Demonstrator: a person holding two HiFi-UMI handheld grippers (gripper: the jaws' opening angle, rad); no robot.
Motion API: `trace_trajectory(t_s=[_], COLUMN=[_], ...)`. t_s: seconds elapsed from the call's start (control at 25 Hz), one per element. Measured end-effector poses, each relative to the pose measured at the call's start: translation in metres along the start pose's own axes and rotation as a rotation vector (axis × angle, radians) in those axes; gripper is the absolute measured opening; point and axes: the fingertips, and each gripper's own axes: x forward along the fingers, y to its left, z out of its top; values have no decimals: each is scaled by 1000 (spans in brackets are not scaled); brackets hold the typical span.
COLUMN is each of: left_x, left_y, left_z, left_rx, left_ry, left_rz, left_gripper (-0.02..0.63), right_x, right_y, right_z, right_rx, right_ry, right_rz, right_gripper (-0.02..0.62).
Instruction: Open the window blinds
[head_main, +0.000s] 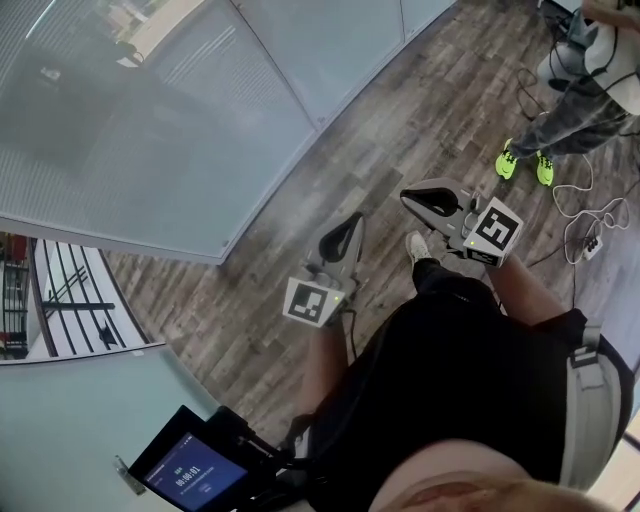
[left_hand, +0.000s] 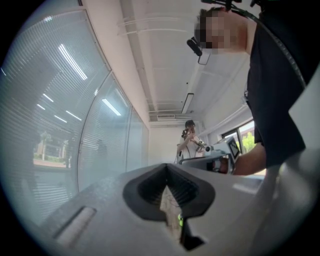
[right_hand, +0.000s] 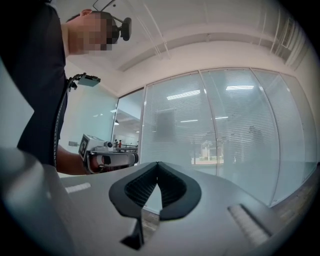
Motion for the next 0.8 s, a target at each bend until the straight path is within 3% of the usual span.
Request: trace_trajectory(t_s=[0.36,0.6,0.8], left_x=[40,68,82], left_y=[72,114,145], left_z=[-7,-1,-4], left_rx=[1,21,33], left_ry=[39,47,68], left_rz=[101,173,247], left_gripper=[3,3,3], right_x=[58,91,110], right_y=[-65,-115,-142], right_z=[-7,13,6], right_rx=[8,11,32], right_ry=[23,-18,-18], right_rz=[121,195,285], right_gripper=[6,6,6])
